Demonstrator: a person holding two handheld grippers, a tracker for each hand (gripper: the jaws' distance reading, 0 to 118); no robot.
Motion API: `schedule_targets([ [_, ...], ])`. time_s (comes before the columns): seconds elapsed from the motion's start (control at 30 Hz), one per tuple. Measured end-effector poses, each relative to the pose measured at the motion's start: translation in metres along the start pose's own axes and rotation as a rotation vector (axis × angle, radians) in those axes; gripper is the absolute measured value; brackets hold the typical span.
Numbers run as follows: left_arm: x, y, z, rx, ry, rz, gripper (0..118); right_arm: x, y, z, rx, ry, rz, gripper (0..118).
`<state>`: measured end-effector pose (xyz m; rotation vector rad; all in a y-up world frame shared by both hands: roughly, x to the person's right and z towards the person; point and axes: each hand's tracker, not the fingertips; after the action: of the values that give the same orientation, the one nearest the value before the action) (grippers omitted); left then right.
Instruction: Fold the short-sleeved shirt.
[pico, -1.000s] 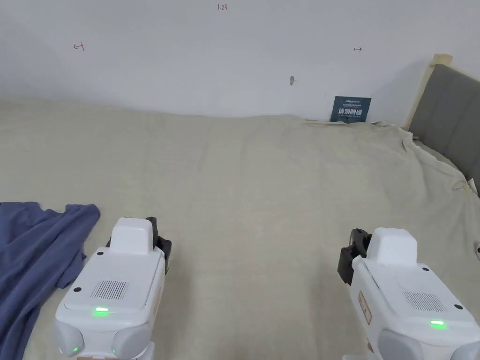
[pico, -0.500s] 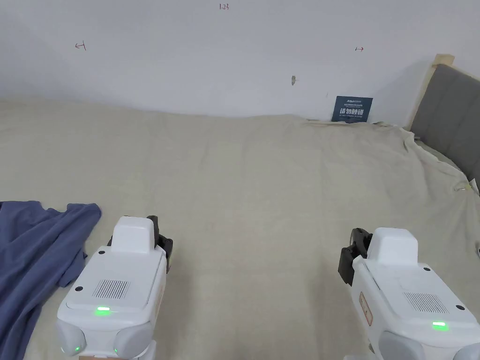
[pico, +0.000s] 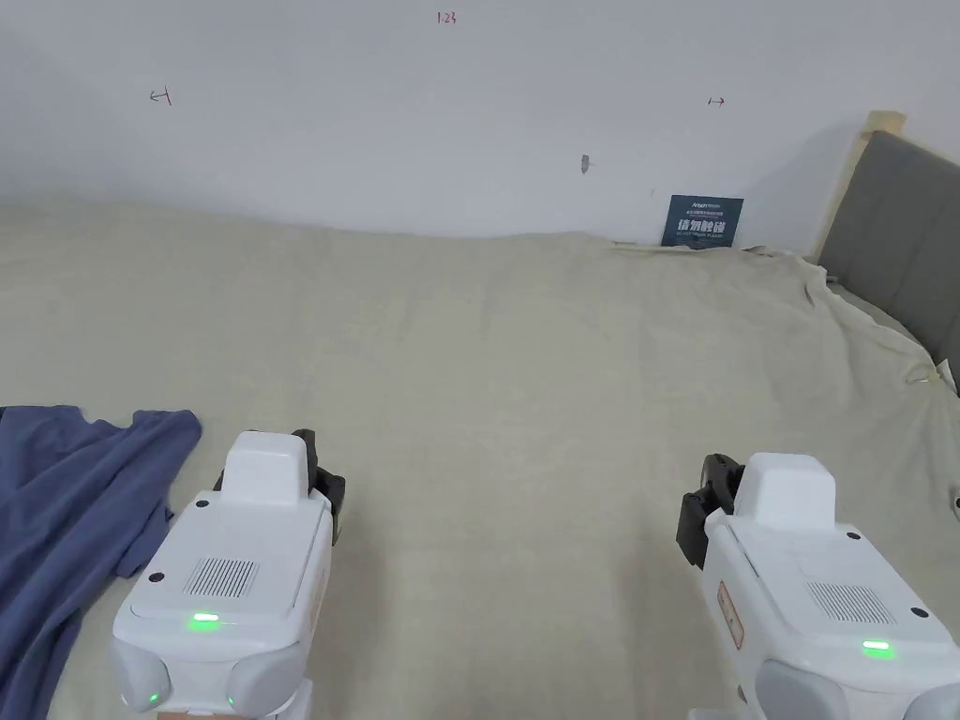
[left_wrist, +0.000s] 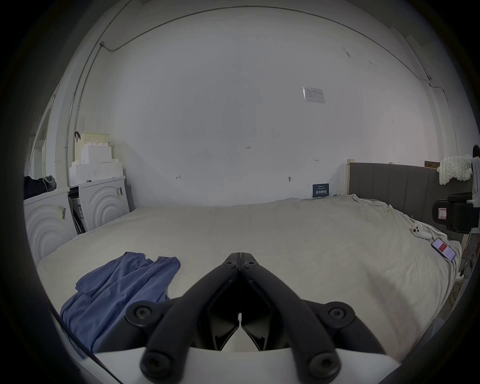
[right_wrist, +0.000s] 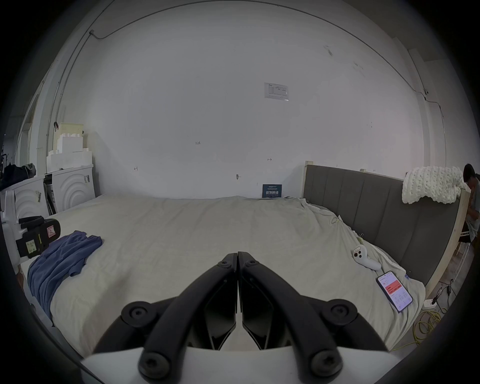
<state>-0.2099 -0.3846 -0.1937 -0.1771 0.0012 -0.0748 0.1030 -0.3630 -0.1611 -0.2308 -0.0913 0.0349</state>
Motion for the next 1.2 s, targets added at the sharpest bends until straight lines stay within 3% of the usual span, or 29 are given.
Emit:
schedule_targets([
  [0.53, -0.018, 0.006, 0.013, 0.006, 0.052, 0.013, 0, -0.020, 0.004, -0.009, 0.002, 0.054, 0.017, 0],
  [1.2, -0.141, -0.014, 0.088, -0.020, 0.427, 0.068, 0, -0.170, 0.020, -0.022, 0.030, 0.452, 0.086, 0],
])
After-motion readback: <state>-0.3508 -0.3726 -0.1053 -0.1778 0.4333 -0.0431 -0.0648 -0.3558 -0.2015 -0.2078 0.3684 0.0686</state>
